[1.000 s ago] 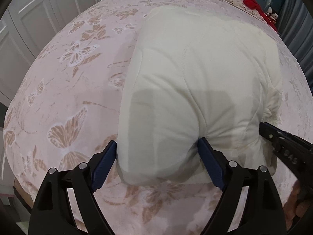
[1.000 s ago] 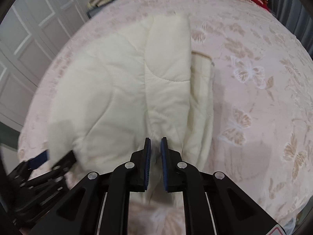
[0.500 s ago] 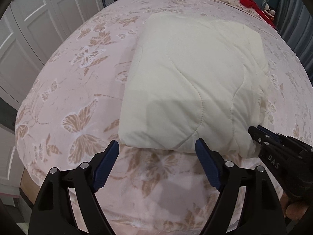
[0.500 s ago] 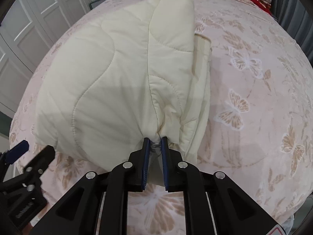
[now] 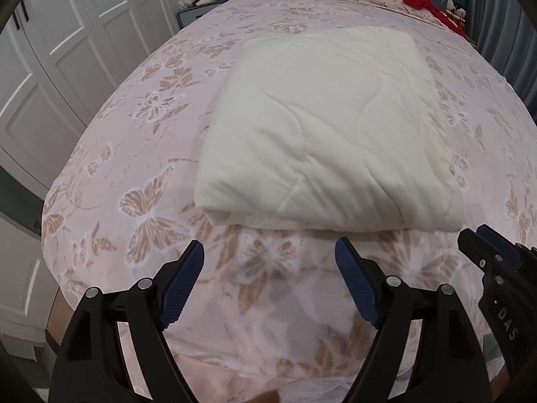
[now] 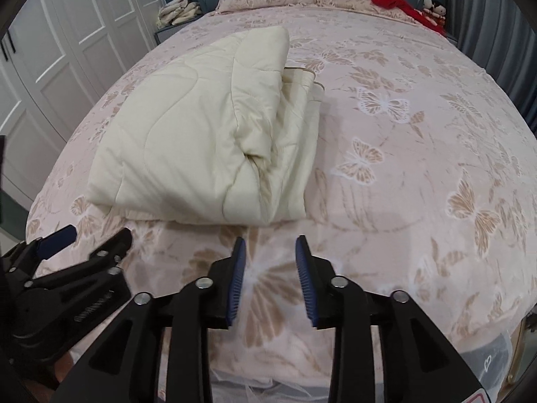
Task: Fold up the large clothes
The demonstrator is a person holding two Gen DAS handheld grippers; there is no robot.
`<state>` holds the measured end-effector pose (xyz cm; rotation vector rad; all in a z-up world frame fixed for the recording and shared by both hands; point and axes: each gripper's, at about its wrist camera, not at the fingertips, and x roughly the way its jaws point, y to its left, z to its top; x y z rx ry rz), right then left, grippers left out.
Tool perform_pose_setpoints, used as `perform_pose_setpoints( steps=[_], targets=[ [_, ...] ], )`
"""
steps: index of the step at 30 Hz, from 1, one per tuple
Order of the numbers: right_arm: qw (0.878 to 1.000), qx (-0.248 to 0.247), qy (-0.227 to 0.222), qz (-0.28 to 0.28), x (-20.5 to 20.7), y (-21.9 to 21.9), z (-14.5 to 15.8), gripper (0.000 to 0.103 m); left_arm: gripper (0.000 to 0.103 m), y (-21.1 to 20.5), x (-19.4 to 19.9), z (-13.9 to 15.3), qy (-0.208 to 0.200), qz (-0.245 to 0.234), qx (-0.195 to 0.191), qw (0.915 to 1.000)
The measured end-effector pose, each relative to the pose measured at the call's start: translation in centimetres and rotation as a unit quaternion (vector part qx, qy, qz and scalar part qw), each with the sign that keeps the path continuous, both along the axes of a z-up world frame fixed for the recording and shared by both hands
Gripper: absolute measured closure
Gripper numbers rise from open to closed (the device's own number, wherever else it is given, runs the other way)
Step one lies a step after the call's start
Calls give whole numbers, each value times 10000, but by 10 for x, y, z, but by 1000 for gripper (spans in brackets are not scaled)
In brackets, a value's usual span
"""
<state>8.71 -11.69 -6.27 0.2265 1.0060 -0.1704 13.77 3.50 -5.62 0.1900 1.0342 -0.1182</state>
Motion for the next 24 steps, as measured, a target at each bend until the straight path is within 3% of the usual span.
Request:
perform_pose_setpoints(
  steps=[7,24],
  targets=[
    [9998,-112,-108,-119,-22,0,-4,64,25,-12,-28,-9,-174,-186,186,9995],
    [9995,-266,-114,-161,-48,11,-21,61,25,-13,-65,-25,-252,-297,84,9992]
  ],
)
